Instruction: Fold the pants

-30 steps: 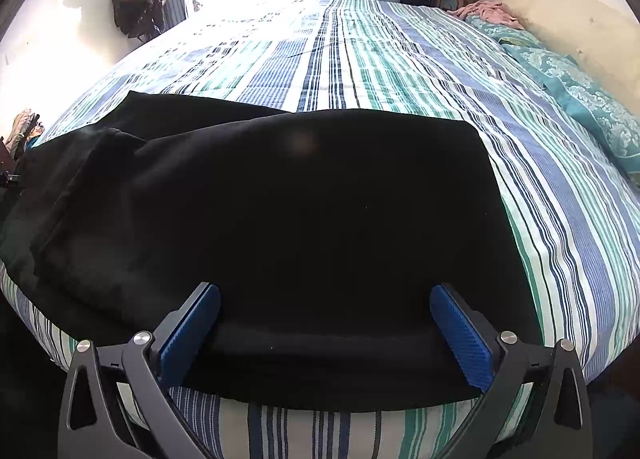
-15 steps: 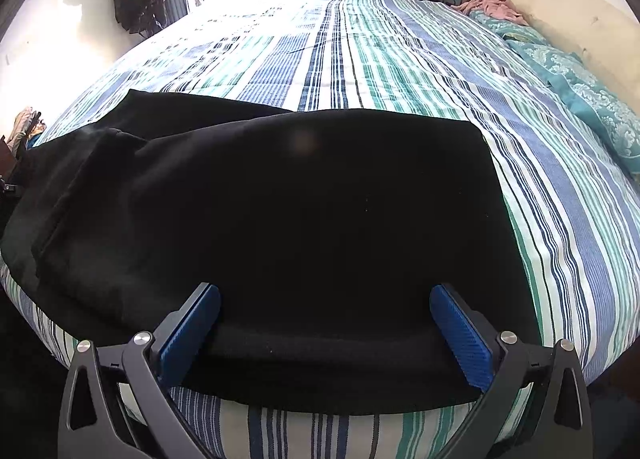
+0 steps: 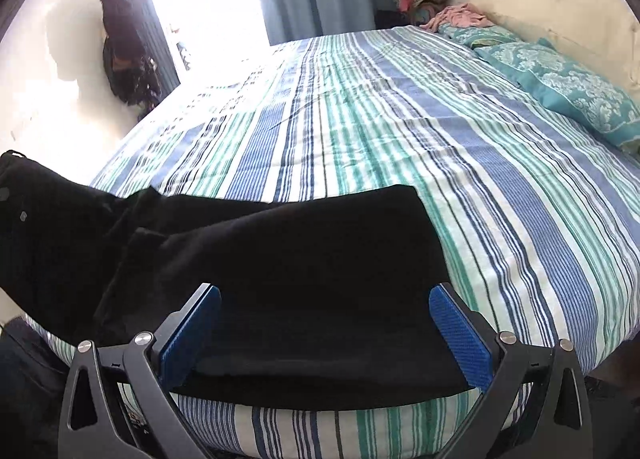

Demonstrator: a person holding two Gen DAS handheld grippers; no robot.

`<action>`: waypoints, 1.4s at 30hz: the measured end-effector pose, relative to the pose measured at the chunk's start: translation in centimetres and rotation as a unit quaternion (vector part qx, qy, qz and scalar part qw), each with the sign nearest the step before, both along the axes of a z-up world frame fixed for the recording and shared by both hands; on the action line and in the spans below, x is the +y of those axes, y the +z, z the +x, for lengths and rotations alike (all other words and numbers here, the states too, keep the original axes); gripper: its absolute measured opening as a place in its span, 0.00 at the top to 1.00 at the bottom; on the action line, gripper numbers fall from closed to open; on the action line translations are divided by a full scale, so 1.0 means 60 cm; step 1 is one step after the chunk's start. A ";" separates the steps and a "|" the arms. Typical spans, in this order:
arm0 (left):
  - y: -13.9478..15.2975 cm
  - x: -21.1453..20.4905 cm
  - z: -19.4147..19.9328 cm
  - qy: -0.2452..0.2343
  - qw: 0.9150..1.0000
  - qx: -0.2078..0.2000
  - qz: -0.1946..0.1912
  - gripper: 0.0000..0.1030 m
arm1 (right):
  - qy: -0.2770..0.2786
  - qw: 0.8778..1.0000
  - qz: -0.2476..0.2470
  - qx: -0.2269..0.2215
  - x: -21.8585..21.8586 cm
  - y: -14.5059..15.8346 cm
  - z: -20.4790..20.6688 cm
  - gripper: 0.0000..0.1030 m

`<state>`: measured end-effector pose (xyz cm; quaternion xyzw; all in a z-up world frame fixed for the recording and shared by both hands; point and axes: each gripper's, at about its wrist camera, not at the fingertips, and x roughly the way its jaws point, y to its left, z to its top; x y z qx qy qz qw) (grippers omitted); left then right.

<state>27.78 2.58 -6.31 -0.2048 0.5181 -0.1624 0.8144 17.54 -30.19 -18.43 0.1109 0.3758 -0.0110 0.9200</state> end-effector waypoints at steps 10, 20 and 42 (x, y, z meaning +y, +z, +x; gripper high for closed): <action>-0.047 -0.262 0.008 -0.098 0.993 0.007 0.067 0.83 | -0.124 0.990 0.066 -0.029 -0.134 0.015 -0.036 0.00; -0.181 -0.501 -0.020 -0.255 0.950 0.042 0.174 0.62 | -0.220 0.968 0.109 -0.057 -0.225 0.012 -0.077 0.00; -0.188 0.000 -0.075 0.035 0.989 -0.005 0.142 0.19 | 0.291 0.924 0.224 0.102 -0.035 -0.030 0.080 0.20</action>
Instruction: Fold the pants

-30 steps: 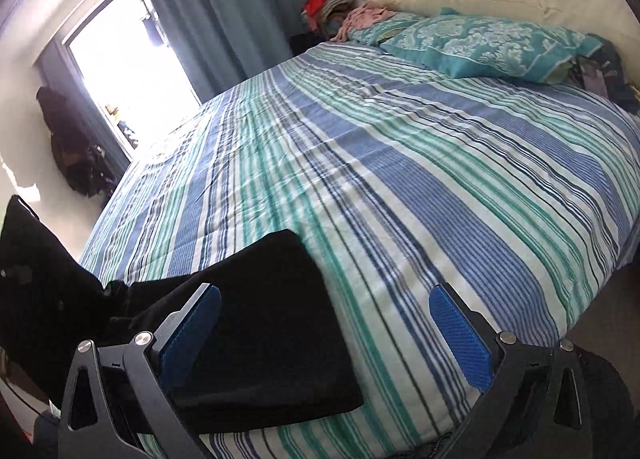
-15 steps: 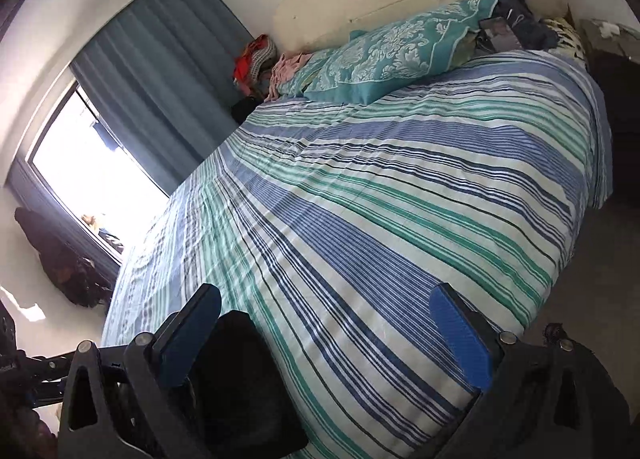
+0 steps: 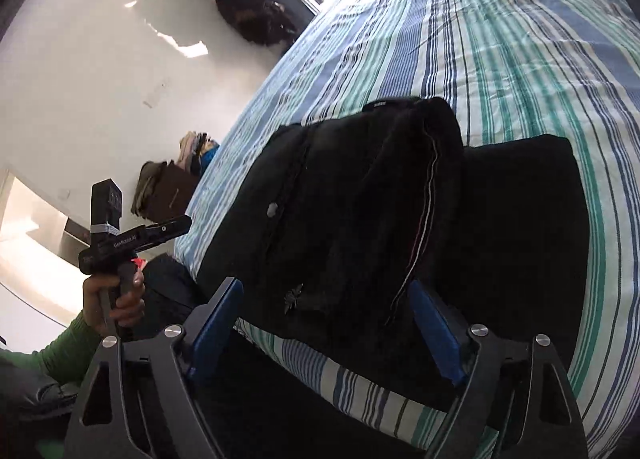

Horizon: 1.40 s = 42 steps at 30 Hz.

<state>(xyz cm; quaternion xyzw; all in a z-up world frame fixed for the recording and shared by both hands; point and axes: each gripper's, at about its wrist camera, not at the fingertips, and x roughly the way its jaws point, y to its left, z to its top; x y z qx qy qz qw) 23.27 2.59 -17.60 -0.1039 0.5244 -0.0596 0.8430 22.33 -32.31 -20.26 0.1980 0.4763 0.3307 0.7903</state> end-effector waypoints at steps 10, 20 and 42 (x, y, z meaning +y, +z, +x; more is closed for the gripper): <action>-0.047 0.023 -0.007 0.017 1.000 0.008 -0.003 0.19 | 0.039 0.994 -0.039 0.093 0.023 -0.027 0.033 0.34; -0.061 0.052 -0.011 0.042 0.999 0.010 -0.002 0.19 | -0.002 0.993 -0.064 0.103 0.056 -0.026 0.056 0.79; -0.007 -0.093 -0.050 -0.101 0.990 -0.057 0.076 0.19 | -0.195 0.975 0.010 0.106 -0.185 -0.042 -0.022 0.65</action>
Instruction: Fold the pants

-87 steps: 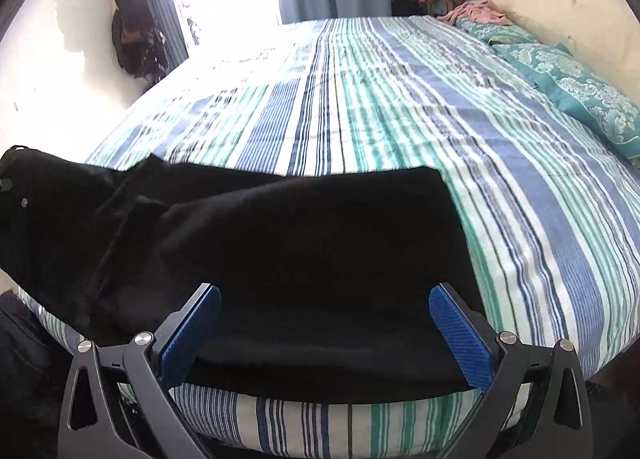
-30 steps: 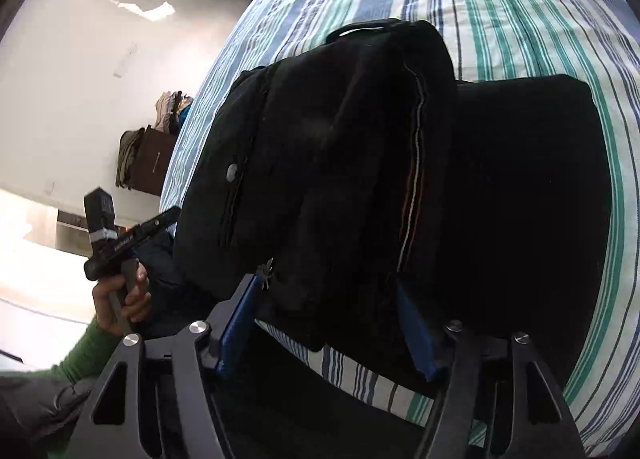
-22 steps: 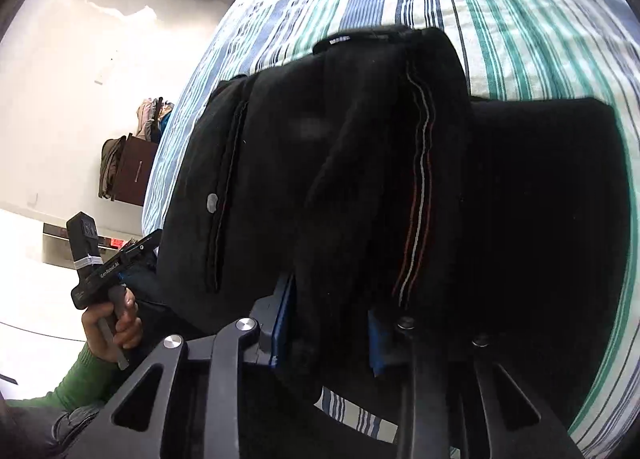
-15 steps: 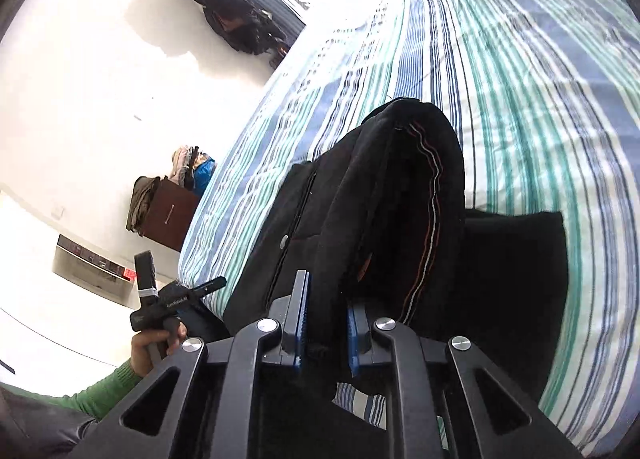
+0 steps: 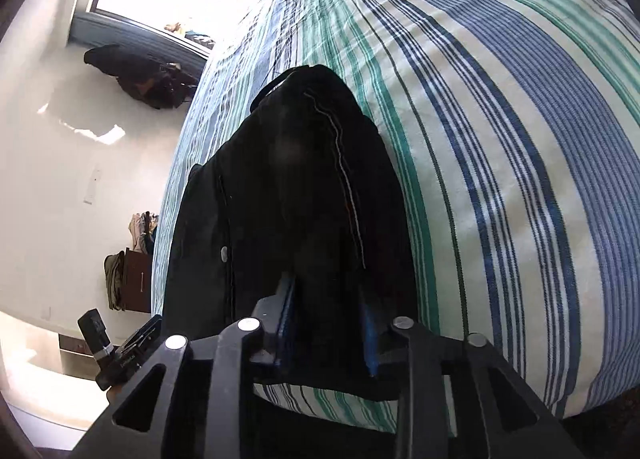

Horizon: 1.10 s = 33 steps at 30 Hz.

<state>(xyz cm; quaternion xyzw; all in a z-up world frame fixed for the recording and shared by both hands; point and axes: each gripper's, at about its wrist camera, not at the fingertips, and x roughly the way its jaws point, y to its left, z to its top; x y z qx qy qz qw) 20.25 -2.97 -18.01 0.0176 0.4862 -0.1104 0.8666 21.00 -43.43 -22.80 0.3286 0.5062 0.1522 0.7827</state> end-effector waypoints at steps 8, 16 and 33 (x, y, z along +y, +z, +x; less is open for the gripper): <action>0.036 -0.123 -0.008 -0.091 0.994 -0.060 0.019 0.19 | 0.031 0.981 -0.137 -0.137 0.049 0.195 0.056 0.62; -0.028 -0.188 0.007 -0.110 0.990 -0.015 0.092 0.19 | 0.027 0.981 -0.188 -0.047 0.116 0.039 0.146 0.61; -0.029 -0.197 0.004 -0.105 0.990 -0.009 0.095 0.19 | 0.064 0.962 -0.230 -0.128 0.185 0.125 -0.044 0.59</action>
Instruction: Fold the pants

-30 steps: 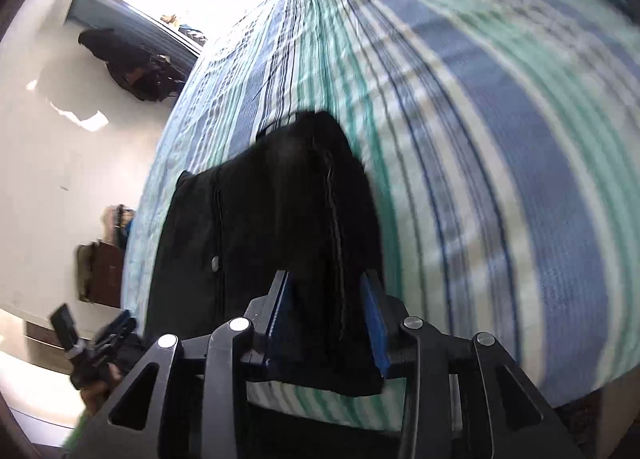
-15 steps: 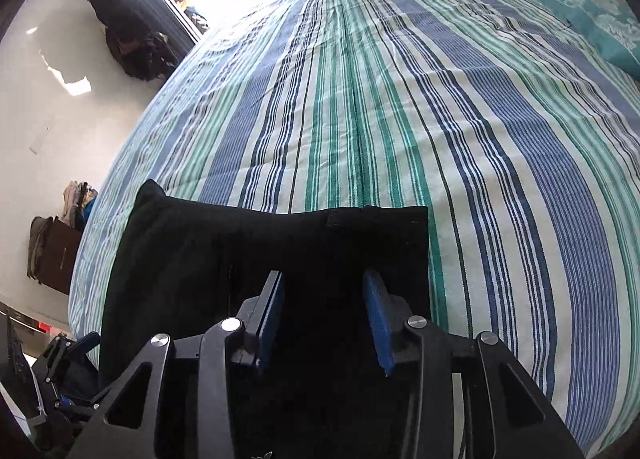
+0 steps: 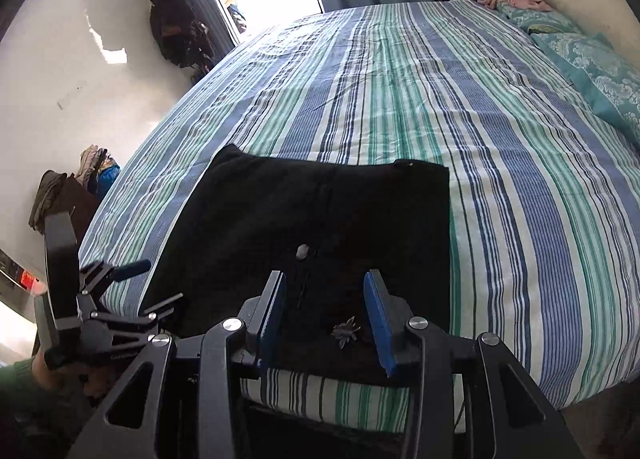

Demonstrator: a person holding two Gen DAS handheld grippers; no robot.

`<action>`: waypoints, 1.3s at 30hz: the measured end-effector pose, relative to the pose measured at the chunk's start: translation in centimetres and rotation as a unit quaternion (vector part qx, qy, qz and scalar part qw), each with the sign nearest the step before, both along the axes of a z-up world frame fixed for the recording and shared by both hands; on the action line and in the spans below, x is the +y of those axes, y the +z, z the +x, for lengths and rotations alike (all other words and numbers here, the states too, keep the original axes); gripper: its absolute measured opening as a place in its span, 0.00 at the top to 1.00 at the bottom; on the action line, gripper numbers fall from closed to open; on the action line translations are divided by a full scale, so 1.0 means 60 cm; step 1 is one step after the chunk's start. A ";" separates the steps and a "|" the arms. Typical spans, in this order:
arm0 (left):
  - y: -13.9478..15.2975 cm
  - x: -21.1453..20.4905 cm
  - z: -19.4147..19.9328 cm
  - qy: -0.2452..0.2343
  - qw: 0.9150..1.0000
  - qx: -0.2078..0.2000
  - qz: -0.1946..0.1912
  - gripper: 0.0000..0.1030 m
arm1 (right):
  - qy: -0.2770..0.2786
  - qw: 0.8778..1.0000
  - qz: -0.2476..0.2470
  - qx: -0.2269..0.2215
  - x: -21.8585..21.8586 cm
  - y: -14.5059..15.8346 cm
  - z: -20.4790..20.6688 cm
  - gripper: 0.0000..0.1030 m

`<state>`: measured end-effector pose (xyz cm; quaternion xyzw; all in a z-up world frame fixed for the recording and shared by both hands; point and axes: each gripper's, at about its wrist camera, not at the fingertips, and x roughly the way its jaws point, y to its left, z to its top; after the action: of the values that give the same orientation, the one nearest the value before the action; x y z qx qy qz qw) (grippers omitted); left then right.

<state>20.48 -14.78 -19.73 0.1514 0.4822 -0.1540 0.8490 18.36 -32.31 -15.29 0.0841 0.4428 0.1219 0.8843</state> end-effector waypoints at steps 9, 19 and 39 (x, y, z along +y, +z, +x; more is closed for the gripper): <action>0.048 0.119 0.012 0.041 0.992 0.054 -0.105 0.11 | -0.004 0.997 0.002 0.080 -0.038 -0.037 -0.047 0.44; -0.051 0.157 0.145 0.095 0.930 0.217 -0.282 0.10 | -0.065 0.964 0.220 0.132 -0.192 -0.137 0.066 0.10; 0.165 0.145 0.264 0.055 0.953 0.069 -0.289 0.81 | 0.078 0.979 0.188 -0.015 -0.024 0.067 0.167 0.68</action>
<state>36.32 -6.08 -9.81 -0.1382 0.4823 -0.2499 0.8282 28.41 -33.74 -11.27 0.2126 0.4038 0.2729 0.8469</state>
